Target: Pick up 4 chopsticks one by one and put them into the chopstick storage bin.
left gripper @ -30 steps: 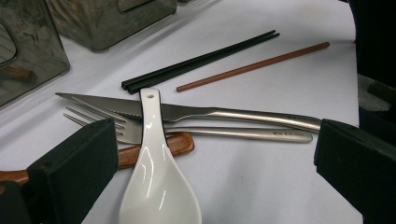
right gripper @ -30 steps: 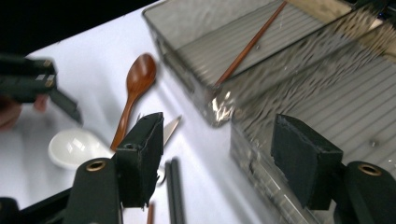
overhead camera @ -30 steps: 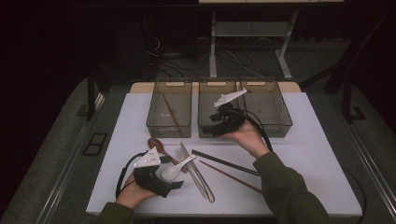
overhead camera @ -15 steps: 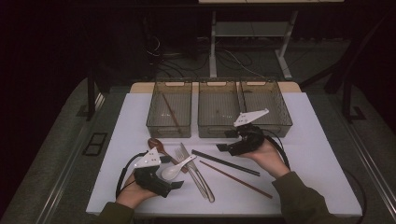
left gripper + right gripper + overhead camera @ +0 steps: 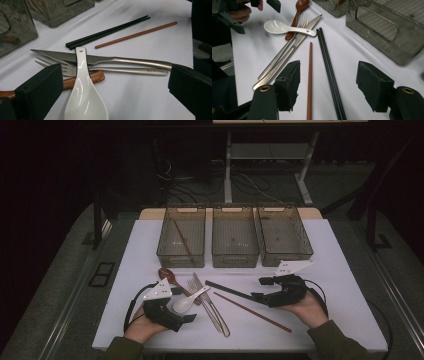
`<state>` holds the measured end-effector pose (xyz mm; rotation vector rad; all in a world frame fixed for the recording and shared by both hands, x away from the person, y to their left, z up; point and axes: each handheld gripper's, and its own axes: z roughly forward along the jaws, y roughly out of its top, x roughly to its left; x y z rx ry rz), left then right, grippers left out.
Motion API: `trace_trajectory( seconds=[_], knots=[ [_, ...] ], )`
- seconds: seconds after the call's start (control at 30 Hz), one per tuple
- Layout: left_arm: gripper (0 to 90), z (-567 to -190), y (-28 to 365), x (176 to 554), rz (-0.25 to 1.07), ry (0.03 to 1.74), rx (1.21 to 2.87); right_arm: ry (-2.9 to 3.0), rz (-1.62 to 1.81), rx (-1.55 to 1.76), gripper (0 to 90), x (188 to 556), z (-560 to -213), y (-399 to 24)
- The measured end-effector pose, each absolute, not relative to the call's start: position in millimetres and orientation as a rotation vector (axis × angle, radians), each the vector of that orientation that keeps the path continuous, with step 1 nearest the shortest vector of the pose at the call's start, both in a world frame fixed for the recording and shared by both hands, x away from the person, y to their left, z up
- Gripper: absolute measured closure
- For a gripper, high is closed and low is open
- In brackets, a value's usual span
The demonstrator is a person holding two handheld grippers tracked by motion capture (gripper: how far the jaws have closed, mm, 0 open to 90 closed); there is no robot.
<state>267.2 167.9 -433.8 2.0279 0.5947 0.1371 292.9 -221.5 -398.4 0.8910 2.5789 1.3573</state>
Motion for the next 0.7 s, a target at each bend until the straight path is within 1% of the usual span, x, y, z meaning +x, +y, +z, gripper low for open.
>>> trace_trajectory(
  seconds=[0.23,0.4,0.7],
  knots=[
    [0.0,-434,167,267,0.135,0.596,2.03,2.584,1.365,0.918,36.0,278,-407,-238],
    [0.0,-434,168,267,0.135,0.597,2.028,2.612,1.37,0.907,38.3,268,-416,-244],
    [0.0,-433,168,267,0.144,0.589,2.033,2.646,1.319,0.879,51.5,258,-426,-240]
  ],
)
